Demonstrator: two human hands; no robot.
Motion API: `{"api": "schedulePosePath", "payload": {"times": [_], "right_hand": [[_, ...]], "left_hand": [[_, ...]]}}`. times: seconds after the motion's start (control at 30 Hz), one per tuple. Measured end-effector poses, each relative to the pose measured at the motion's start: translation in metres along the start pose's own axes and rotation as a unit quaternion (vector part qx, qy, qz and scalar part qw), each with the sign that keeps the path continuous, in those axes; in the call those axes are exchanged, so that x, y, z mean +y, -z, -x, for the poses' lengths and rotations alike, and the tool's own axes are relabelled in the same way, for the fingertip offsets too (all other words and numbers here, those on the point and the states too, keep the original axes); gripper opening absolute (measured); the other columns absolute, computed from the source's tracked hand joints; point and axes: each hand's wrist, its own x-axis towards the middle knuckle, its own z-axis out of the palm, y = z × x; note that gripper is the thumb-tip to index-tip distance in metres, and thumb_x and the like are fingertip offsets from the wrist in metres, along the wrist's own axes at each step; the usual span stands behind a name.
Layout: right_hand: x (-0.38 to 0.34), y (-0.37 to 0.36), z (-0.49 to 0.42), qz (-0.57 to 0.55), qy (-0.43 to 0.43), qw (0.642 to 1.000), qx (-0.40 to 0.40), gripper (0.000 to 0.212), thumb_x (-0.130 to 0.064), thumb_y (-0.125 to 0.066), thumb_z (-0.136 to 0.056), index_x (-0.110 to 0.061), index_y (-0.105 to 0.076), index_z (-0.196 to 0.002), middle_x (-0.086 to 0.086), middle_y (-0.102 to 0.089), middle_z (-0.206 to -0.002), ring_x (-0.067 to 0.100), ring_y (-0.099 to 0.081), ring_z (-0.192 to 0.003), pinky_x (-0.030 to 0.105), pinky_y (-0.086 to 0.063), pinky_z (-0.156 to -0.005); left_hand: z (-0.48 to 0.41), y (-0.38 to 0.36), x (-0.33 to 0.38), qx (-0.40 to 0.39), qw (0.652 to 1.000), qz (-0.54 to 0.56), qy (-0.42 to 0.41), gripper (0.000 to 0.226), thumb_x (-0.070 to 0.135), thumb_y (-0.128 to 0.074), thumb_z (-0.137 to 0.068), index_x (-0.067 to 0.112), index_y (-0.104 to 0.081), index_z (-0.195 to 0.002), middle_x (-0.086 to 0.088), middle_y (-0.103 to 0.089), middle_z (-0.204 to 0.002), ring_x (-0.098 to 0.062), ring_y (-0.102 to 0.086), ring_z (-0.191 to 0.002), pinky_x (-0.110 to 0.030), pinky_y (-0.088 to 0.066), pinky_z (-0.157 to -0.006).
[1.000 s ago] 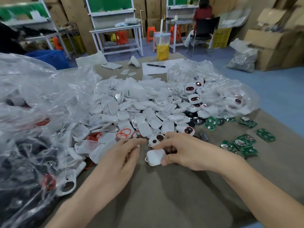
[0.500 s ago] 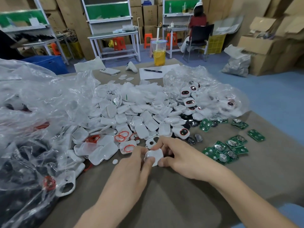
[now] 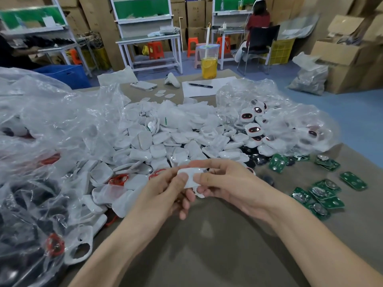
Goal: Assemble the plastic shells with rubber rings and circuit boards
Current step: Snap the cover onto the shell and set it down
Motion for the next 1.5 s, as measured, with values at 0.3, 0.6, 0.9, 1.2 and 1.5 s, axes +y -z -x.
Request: {"api": "schedulePosePath", "payload": {"times": [0.3,0.6,0.9,1.2,1.5], "right_hand": [[0.003,0.006,0.002,0.078,0.020,0.996,0.032,0.028,-0.007,-0.072,-0.089,-0.020,-0.074,-0.114,0.001,-0.064,-0.077,0.014,-0.064,-0.072,0.023,-0.054,-0.081],[0.008,0.000,-0.002,0.094,0.057,0.989,0.102,0.034,-0.038,-0.081,-0.075,-0.021,-0.076,-0.104,0.013,-0.074,-0.098,0.013,-0.069,-0.072,0.019,-0.053,-0.068],[0.009,-0.009,-0.003,0.169,0.135,0.967,0.136,0.020,-0.021,-0.080,-0.083,-0.040,-0.074,-0.081,-0.004,-0.075,-0.089,0.009,-0.065,-0.068,0.016,-0.051,-0.068],[0.014,-0.017,0.000,0.192,0.178,0.950,0.173,0.020,-0.024,-0.080,-0.083,-0.042,-0.072,-0.087,-0.003,-0.073,-0.094,0.016,-0.068,-0.081,0.021,-0.051,-0.074],[0.017,-0.023,0.000,0.240,0.227,0.926,0.184,0.030,-0.026,-0.078,-0.083,-0.054,-0.067,-0.084,-0.005,-0.067,-0.093,0.006,-0.065,-0.084,0.021,-0.048,-0.074]], "left_hand": [[-0.003,-0.001,-0.006,-0.003,1.000,-0.002,-0.014,0.027,0.039,-0.059,-0.092,0.028,-0.065,-0.116,-0.007,-0.067,-0.072,-0.016,-0.056,-0.060,-0.022,-0.048,-0.053],[-0.001,-0.002,-0.014,0.046,0.974,-0.185,-0.123,0.012,0.044,-0.050,-0.101,0.049,-0.054,-0.111,0.007,-0.071,-0.080,-0.007,-0.064,-0.071,-0.015,-0.048,-0.067],[0.003,-0.010,-0.009,0.057,0.980,-0.131,-0.142,0.023,0.022,-0.048,-0.105,0.043,-0.054,-0.097,-0.002,-0.071,-0.083,-0.013,-0.063,-0.071,-0.021,-0.052,-0.066],[0.003,-0.016,-0.008,0.064,0.980,-0.081,-0.169,0.013,0.028,-0.047,-0.103,0.017,-0.053,-0.106,-0.003,-0.069,-0.078,-0.016,-0.063,-0.069,-0.025,-0.052,-0.064],[0.001,-0.016,-0.005,0.085,0.984,-0.034,-0.152,0.007,0.029,-0.052,-0.095,0.031,-0.058,-0.092,-0.006,-0.068,-0.070,-0.018,-0.059,-0.058,-0.024,-0.047,-0.056]]}}
